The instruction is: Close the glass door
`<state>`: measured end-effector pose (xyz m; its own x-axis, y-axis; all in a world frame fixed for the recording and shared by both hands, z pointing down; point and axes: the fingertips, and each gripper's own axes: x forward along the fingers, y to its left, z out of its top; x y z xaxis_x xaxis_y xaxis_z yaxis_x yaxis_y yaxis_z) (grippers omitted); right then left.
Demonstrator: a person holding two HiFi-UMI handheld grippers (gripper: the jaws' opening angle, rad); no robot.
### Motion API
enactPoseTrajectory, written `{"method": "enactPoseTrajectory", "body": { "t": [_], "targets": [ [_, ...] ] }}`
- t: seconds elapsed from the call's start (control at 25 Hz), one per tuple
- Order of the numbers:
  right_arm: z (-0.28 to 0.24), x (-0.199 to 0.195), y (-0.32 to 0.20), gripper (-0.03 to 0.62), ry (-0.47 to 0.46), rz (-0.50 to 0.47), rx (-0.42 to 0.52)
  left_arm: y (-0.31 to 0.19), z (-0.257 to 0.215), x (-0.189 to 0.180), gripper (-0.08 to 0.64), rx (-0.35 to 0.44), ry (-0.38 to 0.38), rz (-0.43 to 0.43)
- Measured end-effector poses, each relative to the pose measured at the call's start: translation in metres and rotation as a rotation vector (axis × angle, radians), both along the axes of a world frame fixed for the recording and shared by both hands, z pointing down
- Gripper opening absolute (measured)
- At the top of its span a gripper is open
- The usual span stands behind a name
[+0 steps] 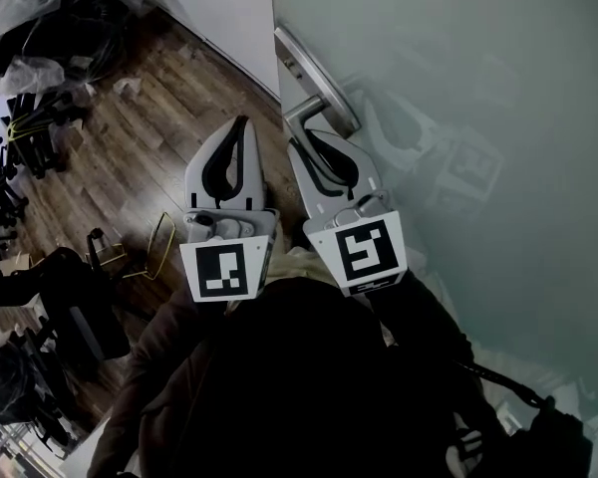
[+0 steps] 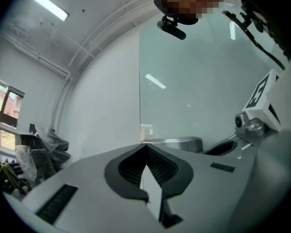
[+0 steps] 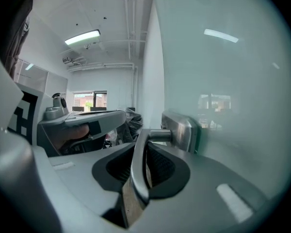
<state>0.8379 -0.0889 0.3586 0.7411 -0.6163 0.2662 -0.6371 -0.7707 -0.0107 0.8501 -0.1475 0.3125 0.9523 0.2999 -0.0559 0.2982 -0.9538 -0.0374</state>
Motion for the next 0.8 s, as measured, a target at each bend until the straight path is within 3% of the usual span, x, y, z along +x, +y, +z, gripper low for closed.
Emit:
{"method": "enactPoseTrajectory", "body": {
  "t": [0.28,0.8],
  "targets": [
    [0.004,-0.032,-0.031,0.063,0.004,-0.054,-0.002,-0.038,-0.002,-0.038,-0.005,-0.006,0.005,-0.06],
    [0.0,-0.108,-0.099,0.064,0.011,-0.175,0.006,-0.097,-0.012,-0.11,-0.003,-0.012,0.018,-0.098]
  ]
}}
